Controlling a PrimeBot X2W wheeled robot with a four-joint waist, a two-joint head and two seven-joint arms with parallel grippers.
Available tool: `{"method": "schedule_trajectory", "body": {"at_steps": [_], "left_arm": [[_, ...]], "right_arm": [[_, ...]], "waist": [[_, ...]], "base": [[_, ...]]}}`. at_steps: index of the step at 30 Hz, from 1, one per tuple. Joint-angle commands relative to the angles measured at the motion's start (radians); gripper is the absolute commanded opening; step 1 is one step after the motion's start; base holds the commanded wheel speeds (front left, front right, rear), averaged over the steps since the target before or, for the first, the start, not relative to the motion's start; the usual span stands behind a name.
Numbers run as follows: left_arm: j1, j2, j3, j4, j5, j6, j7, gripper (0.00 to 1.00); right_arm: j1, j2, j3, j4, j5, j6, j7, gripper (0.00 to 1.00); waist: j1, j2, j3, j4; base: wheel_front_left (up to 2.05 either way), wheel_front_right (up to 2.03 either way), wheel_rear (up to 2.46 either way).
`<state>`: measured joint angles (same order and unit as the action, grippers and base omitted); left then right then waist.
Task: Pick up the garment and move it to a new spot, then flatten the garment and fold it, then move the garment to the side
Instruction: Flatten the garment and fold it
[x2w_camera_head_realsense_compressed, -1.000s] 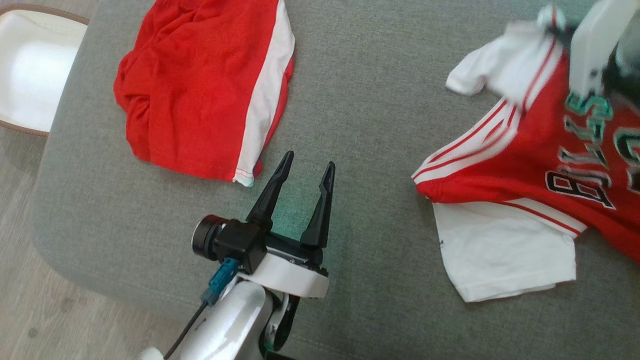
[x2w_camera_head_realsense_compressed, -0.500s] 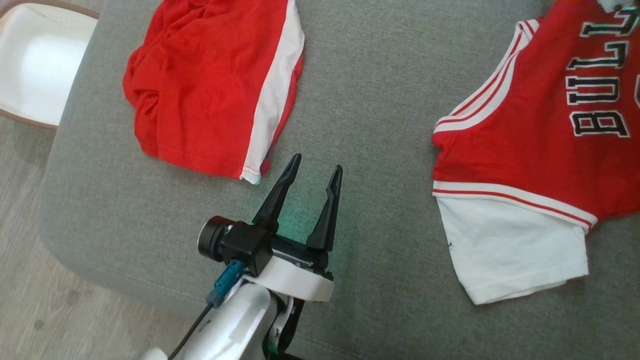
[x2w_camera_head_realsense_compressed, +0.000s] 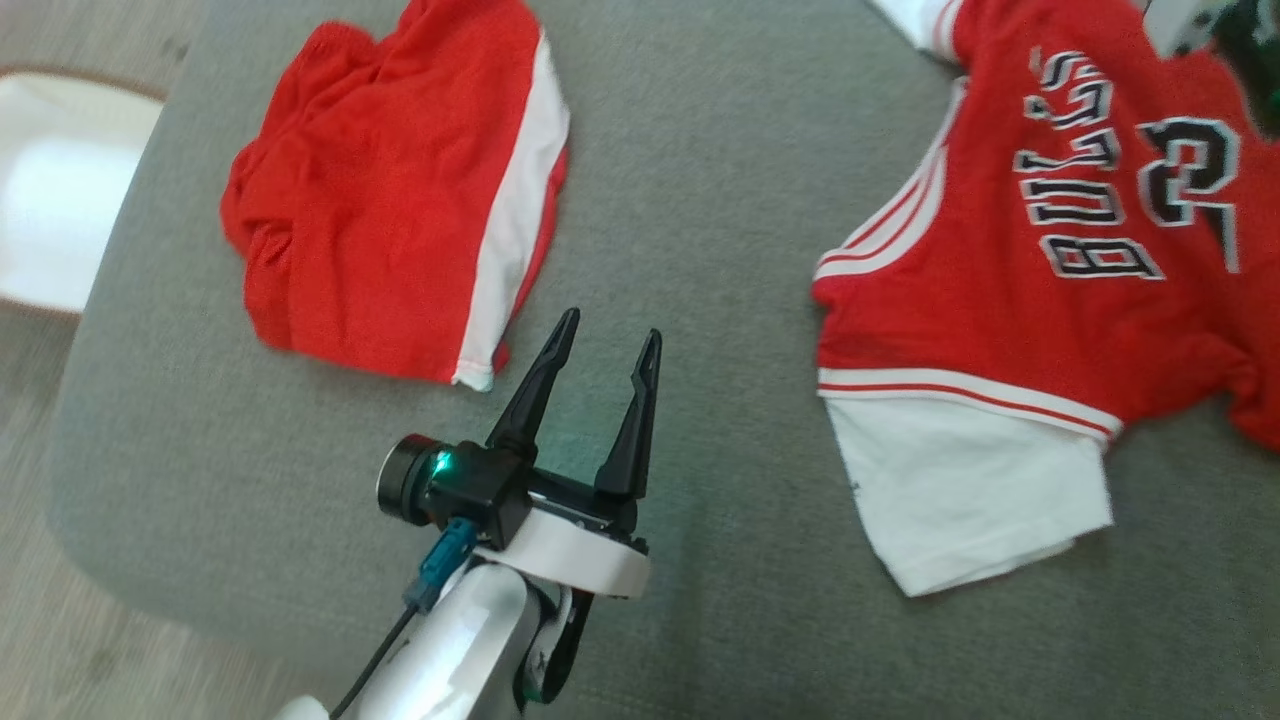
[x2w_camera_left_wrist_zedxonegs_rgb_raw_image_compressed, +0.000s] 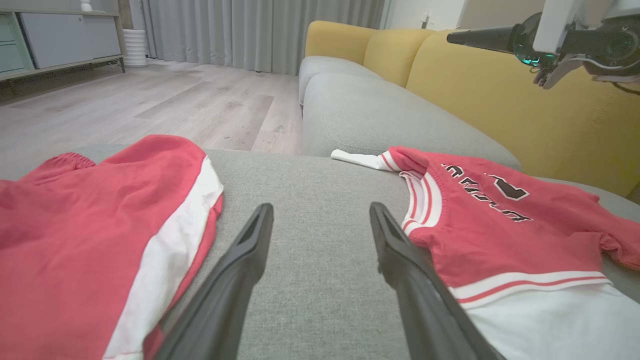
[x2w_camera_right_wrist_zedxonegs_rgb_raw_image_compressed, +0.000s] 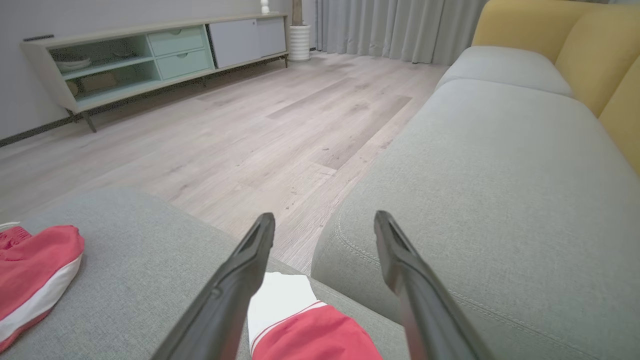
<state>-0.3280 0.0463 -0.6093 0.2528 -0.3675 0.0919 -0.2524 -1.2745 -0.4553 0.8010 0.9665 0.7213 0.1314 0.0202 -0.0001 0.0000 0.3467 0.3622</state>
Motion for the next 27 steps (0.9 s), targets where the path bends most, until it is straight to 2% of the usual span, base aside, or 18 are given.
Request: {"method": "schedule_trajectory", "body": {"at_steps": [1,8,16,21,24,27], "left_arm": [[-0.002,0.004,0.044,-0.022,0.014,-0.004,-0.009,1.00],[0.034,0.004,0.087,-0.008,0.045,-0.013,-0.009,1.00],[0.096,0.004,0.146,0.001,0.076,-0.028,-0.009,1.00],[0.123,0.004,0.176,0.001,0.081,-0.038,-0.009,1.00],[0.138,0.004,0.191,0.006,0.081,-0.044,-0.009,1.00],[0.152,0.004,0.197,0.011,0.073,-0.054,-0.009,1.00]], "right_arm": [[0.036,-0.003,-0.003,-0.029,0.022,-0.001,-0.036,1.00],[0.152,-0.018,-0.020,-0.035,0.031,-0.001,-0.186,1.00],[0.387,0.030,-0.181,-0.038,0.041,-0.001,-0.279,1.00],[0.595,0.073,-0.421,-0.181,-0.085,-0.001,-0.282,1.00],[0.769,0.142,-0.588,-0.303,-0.224,-0.001,-0.282,1.00],[0.931,0.243,-0.735,-0.418,-0.344,-0.001,-0.282,1.00]], "waist": [[0.0001,0.0000,-0.044,-0.040],[0.0001,0.0000,-0.128,-0.118],[0.0001,0.0000,-0.213,-0.224],[0.0001,0.0000,-0.240,-0.280],[0.0001,0.0000,-0.252,-0.306],[0.0001,0.0000,-0.260,-0.325]], "base": [[0.00,0.00,0.00],[0.00,0.00,0.00],[0.00,0.00,0.00],[0.00,0.00,0.00],[0.00,0.00,0.00],[0.00,0.00,0.00]]}}
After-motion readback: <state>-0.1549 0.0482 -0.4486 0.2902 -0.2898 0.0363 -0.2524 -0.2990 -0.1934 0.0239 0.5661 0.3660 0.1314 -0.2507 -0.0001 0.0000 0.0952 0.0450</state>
